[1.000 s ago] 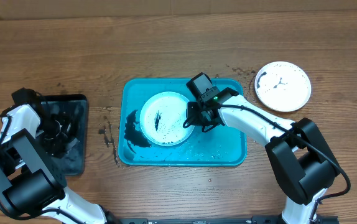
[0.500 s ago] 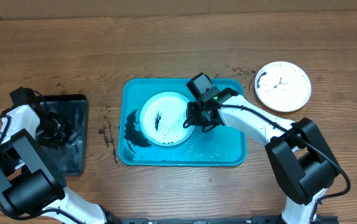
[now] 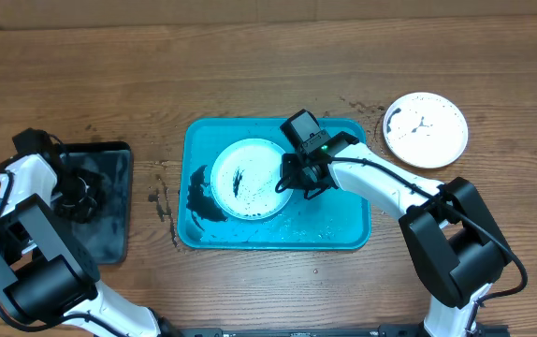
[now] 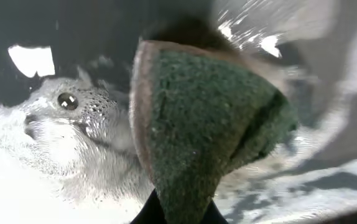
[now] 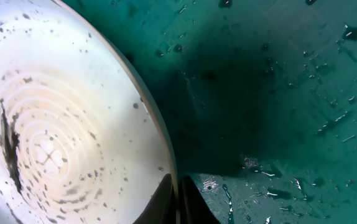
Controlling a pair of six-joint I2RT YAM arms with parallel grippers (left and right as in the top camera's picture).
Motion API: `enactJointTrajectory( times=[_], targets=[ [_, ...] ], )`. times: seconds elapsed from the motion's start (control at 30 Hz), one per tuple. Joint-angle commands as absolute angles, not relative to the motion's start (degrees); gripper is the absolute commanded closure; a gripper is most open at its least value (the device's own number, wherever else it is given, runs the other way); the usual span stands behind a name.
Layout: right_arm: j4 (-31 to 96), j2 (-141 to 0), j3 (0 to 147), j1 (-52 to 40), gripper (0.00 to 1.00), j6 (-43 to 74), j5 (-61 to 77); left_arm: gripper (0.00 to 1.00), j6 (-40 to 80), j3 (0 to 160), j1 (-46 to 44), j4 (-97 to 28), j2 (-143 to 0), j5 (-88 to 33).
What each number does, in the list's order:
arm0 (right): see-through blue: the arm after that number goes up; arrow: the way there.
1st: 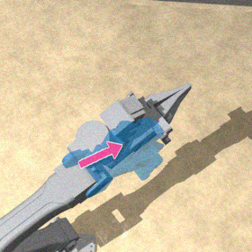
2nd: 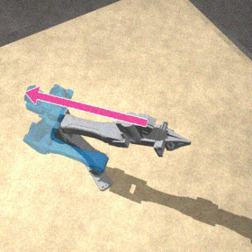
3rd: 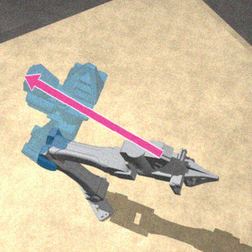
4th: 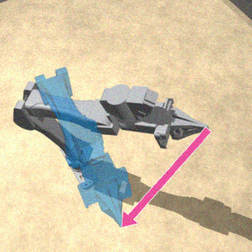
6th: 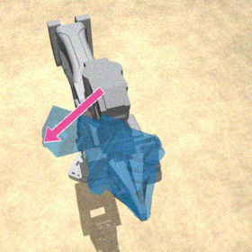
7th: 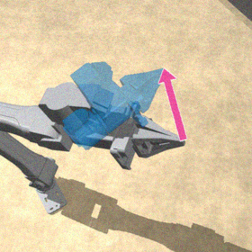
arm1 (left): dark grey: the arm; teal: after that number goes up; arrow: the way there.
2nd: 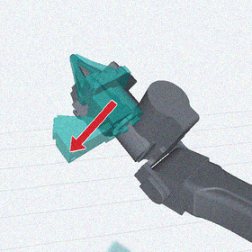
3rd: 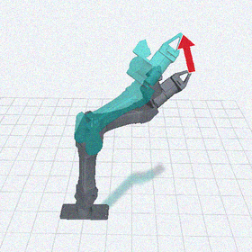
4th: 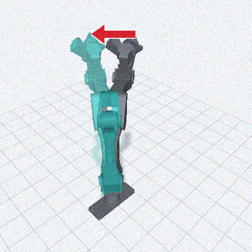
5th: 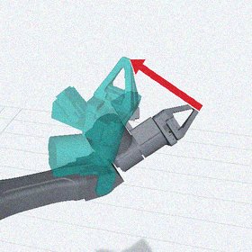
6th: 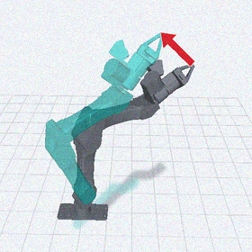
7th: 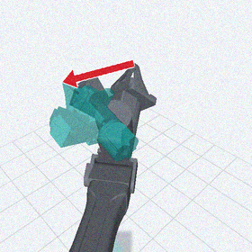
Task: Clean dirty plates on tray and stack at the side
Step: 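Rub the sponge in the soapy basin water with the left gripper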
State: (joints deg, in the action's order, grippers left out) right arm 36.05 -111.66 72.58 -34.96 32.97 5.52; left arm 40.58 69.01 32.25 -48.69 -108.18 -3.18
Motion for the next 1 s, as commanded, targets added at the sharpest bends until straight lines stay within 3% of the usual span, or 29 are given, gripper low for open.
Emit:
enactJointTrajectory(
  times=[0.0, 0.23, 0.5, 0.9, 0.93, 0.97],
  targets=[
    [35.90, -111.57, 72.36, -34.92, 0.96, 33.04, 4.49, 0.96, 38.54, 77.45, 32.18, -55.29, -106.80, -2.35],
    [35.83, -111.57, 72.36, -34.92, 0.96, 33.04, 4.49, 0.96, 38.57, 86.87, 32.18, -68.90, -103.07, -4.75],
    [35.90, -111.57, 72.36, -34.92, 0.96, 33.04, 4.49, 0.96, 33.39, 86.72, 32.36, -69.95, -106.65, -18.09],
    [36.21, -111.57, 72.36, -34.92, 0.96, 33.04, 4.49, 0.96, 33.63, 86.72, 32.64, -65.45, -119.90, -5.69],
    [36.18, -111.57, 72.36, -34.92, 0.96, 33.04, 4.49, 0.93, 33.63, 86.72, 32.64, -65.30, -120.11, -5.76],
    [36.10, -111.57, 72.36, -34.92, 0.96, 33.04, 4.49, 0.78, 33.63, 86.72, 32.64, -65.23, -120.29, -5.74]
  ],
)
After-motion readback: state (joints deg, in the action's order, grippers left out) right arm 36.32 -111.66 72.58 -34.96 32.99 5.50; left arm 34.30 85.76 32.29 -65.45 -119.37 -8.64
